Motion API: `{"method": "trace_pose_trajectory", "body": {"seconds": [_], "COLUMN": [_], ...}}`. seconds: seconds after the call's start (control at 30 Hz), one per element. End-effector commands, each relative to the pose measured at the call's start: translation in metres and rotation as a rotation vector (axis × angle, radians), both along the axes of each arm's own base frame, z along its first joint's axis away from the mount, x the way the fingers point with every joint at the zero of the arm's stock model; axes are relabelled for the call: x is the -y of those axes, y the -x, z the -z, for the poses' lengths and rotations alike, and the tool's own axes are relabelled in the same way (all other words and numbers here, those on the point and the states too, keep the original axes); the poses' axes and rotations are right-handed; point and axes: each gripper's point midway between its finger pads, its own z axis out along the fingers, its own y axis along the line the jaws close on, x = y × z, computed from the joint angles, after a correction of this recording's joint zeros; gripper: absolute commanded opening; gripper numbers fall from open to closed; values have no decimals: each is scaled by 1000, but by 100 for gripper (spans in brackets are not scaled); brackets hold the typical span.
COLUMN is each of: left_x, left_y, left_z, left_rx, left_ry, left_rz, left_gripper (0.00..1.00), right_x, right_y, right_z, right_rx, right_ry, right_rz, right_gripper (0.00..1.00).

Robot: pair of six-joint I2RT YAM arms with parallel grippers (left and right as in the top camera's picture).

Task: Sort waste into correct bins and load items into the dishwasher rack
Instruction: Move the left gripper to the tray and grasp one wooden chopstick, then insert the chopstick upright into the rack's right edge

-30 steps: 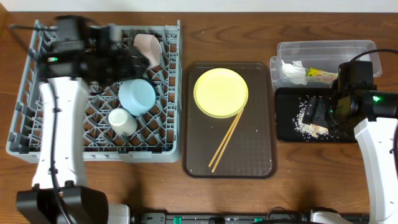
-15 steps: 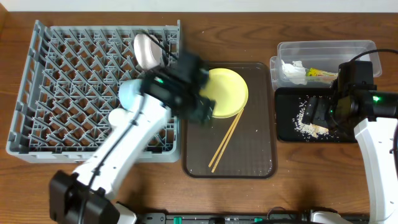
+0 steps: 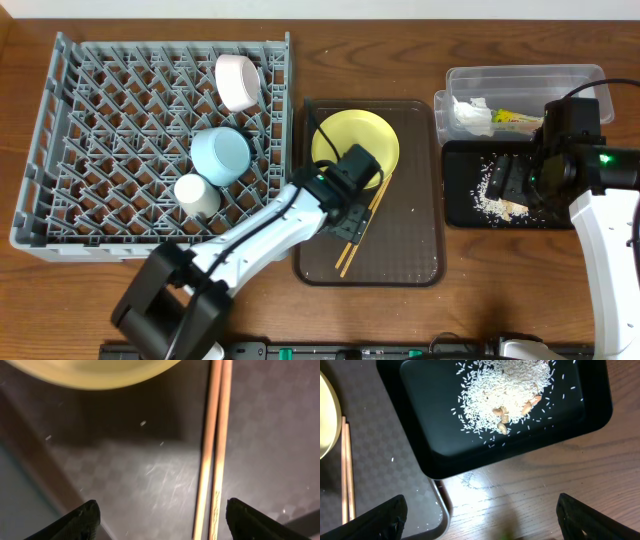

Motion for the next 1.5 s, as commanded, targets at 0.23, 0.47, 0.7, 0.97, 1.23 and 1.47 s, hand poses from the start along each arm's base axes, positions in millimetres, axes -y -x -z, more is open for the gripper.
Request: {"method": "trace_pose_trajectory", "body": {"seconds": [0.23,0.47,0.7,0.97,1.23,1.47], "left_x": [4,2,4,15,17,17], "left_y": [-7,-8,-2,12,20,19], "left_z": [46,56,58,61,67,67], "left_rx": [-7,-11,-22,-23,-39,-33], "left_ry": [-76,-101,-99,-102,-122,-122], "left_rz": [1,-3,0,46,67,67], "left_gripper": [74,73,54,32,13,6], "right_x": [4,4,4,4,4,4], "right_y": [-2,-2,-2,-1,0,0], "right_z": [-7,-7,-7,-7,-7,-7], "right_rx": [23,22,22,19,12,11], "right_ry": [18,19,19,19,18,18], "right_rz": [-2,-8,-8,-8,-8,-9], "right_gripper": [93,93,93,93,93,93]}}
